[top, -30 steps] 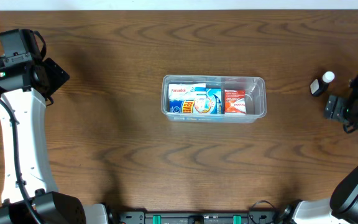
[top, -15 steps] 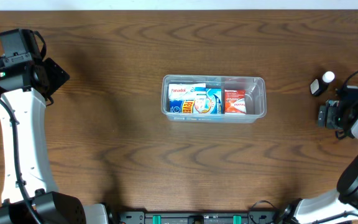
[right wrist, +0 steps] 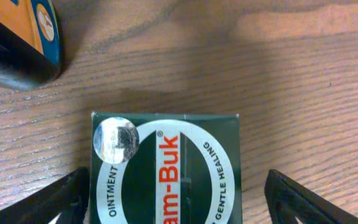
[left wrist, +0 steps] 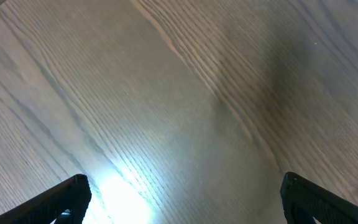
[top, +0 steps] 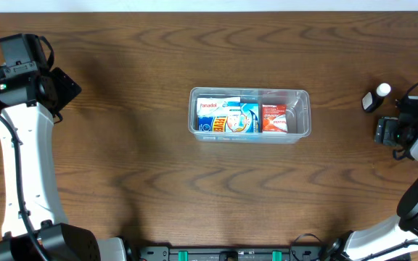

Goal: Pack container
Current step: 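Close right gripper on the green Zam-Buk box and lift it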

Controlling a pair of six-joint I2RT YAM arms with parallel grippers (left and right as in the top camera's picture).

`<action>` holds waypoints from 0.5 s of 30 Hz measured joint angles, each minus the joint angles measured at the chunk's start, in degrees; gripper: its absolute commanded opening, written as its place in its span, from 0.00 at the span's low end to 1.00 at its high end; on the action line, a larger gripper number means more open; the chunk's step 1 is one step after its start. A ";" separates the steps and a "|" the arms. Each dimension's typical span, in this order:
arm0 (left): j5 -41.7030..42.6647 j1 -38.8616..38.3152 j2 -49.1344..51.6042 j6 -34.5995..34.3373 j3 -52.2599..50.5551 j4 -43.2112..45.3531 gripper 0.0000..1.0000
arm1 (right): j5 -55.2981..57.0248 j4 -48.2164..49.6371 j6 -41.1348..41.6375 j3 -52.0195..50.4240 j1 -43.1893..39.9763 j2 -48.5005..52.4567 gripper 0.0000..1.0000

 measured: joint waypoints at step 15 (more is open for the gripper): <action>0.00 0.00 0.00 0.00 0.00 0.00 0.98 | -7.34 -0.17 6.34 -0.09 -4.87 0.94 0.77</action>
